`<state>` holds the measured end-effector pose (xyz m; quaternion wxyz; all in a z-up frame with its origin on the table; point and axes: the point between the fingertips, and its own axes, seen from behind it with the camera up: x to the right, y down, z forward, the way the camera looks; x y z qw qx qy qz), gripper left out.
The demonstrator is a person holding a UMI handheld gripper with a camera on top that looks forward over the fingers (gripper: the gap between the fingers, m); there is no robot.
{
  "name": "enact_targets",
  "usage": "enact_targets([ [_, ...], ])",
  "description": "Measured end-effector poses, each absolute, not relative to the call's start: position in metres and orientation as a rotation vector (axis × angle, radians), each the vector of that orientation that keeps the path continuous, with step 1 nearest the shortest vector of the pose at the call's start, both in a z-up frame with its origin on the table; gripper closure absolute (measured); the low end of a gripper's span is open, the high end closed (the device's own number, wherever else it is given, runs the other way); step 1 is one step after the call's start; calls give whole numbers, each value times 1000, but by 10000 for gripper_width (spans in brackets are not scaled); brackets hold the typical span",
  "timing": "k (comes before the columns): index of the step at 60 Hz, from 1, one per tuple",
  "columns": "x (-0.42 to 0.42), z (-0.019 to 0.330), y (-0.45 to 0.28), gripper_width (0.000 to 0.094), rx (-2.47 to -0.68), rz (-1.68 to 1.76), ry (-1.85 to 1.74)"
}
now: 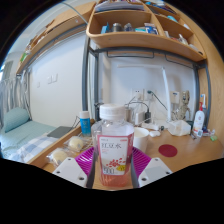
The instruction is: Pour water
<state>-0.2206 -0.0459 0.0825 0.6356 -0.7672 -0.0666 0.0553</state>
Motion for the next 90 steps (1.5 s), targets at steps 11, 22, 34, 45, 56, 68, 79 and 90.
enact_targets([
  [11, -218, 82, -41, 465, -1763, 102, -121],
  [22, -223, 83, -36, 469, -1860, 158, -52],
  [34, -253, 117, -13, 471, -1947, 471, 238],
  [45, -276, 163, 19, 471, -1833, 924, 694],
  [56, -266, 163, 49, 470, -1640, 1244, 1099],
  [68, -260, 150, 68, 470, -1496, 1403, 1344],
  [79, -263, 145, 79, 466, -1391, 1534, 1531],
  [90, -261, 153, 81, 468, -1410, 1526, 1517],
])
